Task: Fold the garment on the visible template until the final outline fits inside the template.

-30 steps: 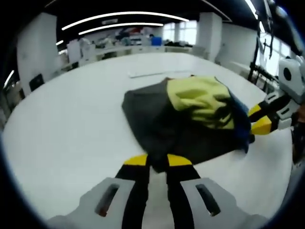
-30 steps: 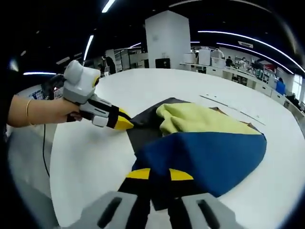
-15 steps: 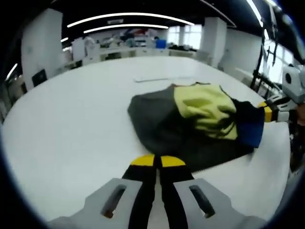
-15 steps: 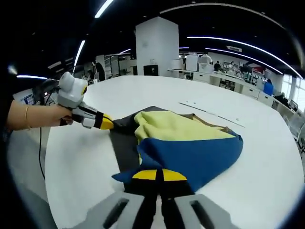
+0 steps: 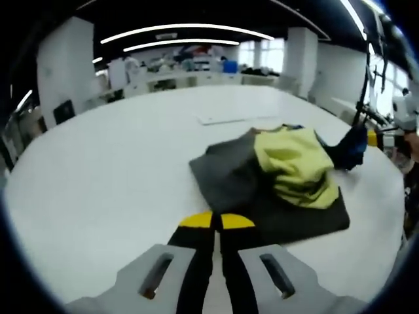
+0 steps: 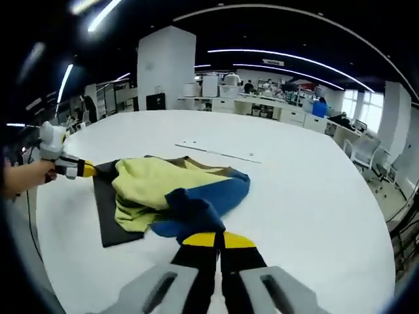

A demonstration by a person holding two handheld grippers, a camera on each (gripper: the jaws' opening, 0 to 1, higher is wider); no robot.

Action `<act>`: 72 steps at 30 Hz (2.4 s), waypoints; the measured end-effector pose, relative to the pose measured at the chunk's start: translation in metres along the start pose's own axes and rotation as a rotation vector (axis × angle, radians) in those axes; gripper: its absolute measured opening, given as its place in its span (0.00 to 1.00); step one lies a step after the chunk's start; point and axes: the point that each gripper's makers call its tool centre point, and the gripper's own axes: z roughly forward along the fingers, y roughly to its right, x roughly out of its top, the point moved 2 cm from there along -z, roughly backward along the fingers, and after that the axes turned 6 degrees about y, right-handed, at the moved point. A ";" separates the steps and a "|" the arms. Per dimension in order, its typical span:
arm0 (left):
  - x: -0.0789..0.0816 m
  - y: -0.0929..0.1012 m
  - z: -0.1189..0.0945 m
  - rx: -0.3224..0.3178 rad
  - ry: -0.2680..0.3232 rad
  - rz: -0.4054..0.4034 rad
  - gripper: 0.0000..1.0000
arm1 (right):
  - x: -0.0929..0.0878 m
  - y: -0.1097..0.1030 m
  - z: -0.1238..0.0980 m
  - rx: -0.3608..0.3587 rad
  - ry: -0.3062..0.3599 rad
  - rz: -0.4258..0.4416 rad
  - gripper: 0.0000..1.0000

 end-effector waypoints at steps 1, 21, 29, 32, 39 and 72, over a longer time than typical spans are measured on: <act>0.000 0.000 0.000 -0.003 -0.003 0.003 0.00 | 0.000 0.005 -0.001 -0.010 -0.003 0.001 0.00; 0.001 -0.029 -0.002 0.038 -0.023 0.092 0.00 | -0.033 0.097 0.001 -0.195 -0.133 0.101 0.00; 0.002 -0.040 -0.001 0.054 -0.022 0.082 0.00 | -0.037 0.124 0.004 -0.248 -0.171 0.107 0.00; 0.003 -0.044 -0.002 0.062 -0.019 0.077 0.00 | -0.035 0.133 0.004 -0.264 -0.172 0.123 0.00; 0.005 -0.054 -0.003 0.077 -0.024 0.066 0.00 | -0.033 0.144 0.004 -0.286 -0.195 0.132 0.00; 0.002 -0.071 -0.003 0.112 -0.087 0.111 0.00 | -0.051 0.182 -0.012 -0.330 -0.306 0.249 0.00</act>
